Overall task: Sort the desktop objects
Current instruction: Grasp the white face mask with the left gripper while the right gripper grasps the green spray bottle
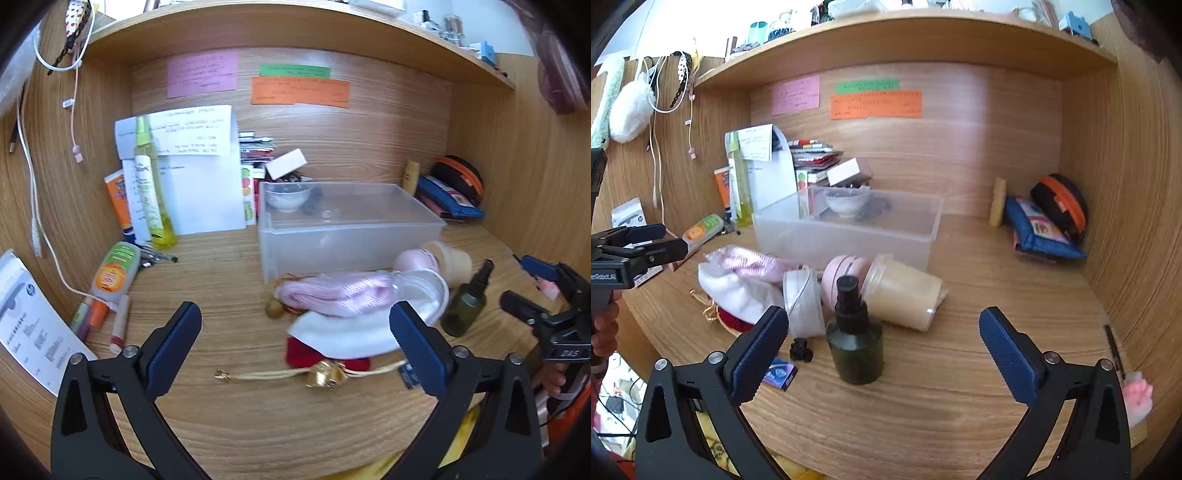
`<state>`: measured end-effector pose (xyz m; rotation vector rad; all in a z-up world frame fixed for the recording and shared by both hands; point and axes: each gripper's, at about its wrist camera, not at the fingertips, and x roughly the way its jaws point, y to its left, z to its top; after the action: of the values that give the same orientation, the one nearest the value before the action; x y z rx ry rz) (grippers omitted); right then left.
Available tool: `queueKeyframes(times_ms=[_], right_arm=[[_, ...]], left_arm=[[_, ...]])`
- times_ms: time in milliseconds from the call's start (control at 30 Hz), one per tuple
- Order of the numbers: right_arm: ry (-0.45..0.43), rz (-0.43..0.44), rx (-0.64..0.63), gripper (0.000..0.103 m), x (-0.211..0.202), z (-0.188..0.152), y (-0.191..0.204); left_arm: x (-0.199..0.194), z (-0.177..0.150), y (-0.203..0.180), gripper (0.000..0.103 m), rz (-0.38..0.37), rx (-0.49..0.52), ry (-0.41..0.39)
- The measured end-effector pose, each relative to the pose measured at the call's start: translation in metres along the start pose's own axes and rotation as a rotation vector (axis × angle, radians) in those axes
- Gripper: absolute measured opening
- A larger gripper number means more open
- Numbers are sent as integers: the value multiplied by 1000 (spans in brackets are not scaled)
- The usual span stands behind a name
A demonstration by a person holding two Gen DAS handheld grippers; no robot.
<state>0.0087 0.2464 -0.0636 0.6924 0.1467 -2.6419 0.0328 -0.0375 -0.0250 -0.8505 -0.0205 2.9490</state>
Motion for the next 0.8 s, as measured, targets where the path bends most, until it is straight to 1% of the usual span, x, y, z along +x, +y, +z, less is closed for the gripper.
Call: queueKeyframes(times_ms=[100, 167, 233, 300, 433, 567, 667, 733, 767, 800], right_arm=[[38, 21, 8, 103, 6, -4, 1], [59, 22, 6, 103, 12, -9, 2], [73, 16, -1, 103, 16, -14, 4], [94, 15, -6, 103, 22, -16, 6], [119, 8, -14, 103, 32, -16, 9], [141, 8, -18, 102, 40, -15, 10], [153, -4, -17, 101, 45, -15, 10], [167, 3, -11, 97, 50, -14, 9], [174, 11, -6, 94, 52, -13, 8], [178, 27, 11, 88, 54, -13, 7]], left_arm=[[6, -2, -6, 103, -62, -10, 35], [14, -7, -12, 103, -97, 2, 66], [24, -12, -20, 103, -106, 18, 92], [32, -14, -24, 103, -112, 12, 115], [52, -17, -23, 103, -145, -38, 168], [70, -18, -24, 103, -136, -60, 198], [81, -19, -23, 103, -149, -90, 230], [87, -18, -21, 103, -176, -111, 245], [90, -17, -21, 103, -191, -123, 257], [92, -16, -20, 103, -199, -136, 266]])
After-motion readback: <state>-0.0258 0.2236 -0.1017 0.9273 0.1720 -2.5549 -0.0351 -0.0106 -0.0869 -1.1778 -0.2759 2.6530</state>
